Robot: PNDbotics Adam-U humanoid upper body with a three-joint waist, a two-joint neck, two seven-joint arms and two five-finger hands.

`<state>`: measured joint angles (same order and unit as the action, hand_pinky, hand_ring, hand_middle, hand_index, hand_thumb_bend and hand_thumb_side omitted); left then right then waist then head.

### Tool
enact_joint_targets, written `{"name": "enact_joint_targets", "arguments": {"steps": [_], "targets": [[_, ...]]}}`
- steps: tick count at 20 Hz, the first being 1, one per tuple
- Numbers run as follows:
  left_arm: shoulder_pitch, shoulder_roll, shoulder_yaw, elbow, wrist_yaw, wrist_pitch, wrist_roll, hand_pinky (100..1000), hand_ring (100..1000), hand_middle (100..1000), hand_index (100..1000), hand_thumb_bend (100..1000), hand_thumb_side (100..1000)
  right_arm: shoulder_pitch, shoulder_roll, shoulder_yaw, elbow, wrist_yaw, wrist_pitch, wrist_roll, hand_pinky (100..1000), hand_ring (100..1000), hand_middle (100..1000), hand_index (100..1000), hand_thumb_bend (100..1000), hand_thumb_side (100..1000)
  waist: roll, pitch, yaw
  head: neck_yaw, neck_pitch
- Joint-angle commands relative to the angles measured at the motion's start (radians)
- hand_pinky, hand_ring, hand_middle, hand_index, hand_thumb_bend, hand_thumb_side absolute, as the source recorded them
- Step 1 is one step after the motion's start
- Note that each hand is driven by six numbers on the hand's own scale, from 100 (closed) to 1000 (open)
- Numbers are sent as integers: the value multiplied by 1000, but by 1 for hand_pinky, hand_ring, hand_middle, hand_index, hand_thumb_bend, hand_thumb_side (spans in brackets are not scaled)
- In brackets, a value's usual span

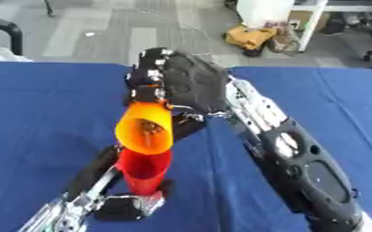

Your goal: Pour the contents of one cup into another cup.

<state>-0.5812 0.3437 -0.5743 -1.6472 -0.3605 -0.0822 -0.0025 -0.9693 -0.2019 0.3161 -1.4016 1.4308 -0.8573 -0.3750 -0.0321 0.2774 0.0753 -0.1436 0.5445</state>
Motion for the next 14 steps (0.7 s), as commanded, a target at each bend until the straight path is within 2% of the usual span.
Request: {"name": "enact_joint_targets", "arguments": {"steps": [1,14], "targets": [[-17,10,15,-23,5,-4,2,543,371,394,582,100,599,-18,-12,5,-6,34,-50,-68,466,434,461,556,100,466,4,-23,1,-1,1],[-17,12,19,-26,8,-3,3,544,370,394,582,100,597,-23,-14,7,0,98,-50,-125,472,453,481,559,100,497,3,-24,1,0,2]]}}
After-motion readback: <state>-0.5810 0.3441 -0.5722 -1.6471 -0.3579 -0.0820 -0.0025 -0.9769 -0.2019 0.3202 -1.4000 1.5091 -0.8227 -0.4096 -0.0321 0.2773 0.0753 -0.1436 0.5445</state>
